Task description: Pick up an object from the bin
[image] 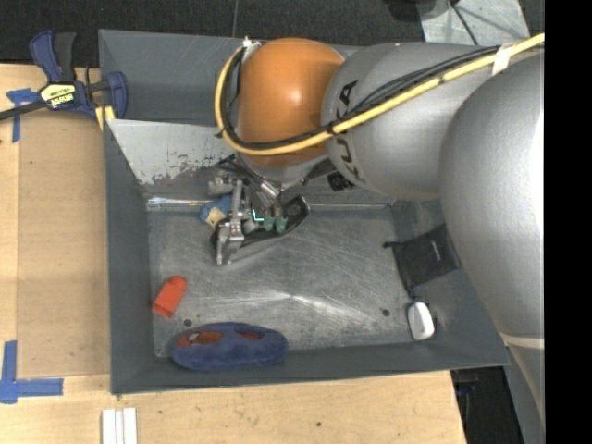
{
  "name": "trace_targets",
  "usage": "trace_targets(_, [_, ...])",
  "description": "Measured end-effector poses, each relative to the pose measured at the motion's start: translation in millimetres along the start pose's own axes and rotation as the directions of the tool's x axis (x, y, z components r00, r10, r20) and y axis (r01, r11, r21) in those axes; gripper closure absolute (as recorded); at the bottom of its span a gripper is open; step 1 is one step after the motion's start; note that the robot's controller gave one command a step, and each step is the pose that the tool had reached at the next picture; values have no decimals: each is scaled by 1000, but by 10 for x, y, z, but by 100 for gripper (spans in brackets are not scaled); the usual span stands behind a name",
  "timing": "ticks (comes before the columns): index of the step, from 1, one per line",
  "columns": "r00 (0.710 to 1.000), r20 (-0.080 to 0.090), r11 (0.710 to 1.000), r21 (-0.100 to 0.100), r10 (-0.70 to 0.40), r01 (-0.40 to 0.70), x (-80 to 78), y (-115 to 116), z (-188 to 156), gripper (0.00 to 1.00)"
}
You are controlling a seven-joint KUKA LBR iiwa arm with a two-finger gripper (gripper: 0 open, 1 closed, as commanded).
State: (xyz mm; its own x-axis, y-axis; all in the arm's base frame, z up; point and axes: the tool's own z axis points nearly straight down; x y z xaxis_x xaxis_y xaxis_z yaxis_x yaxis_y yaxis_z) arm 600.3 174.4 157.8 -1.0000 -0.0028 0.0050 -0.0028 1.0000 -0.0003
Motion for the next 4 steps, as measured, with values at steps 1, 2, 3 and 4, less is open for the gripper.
trace_targets(1, [1000, 14, 1000, -6, 27, -27, -129, -314, 497, 0])
trace_targets(2, [998, -3, 998, -8, 63, -63, -222, -430, 465, 0])
trace_targets(3, [991, -3, 991, -22, 133, -133, -198, -564, 511, 0])
trace_targets(4, [993, -2, 992, -16, 122, -122, -207, -557, 524, 0])
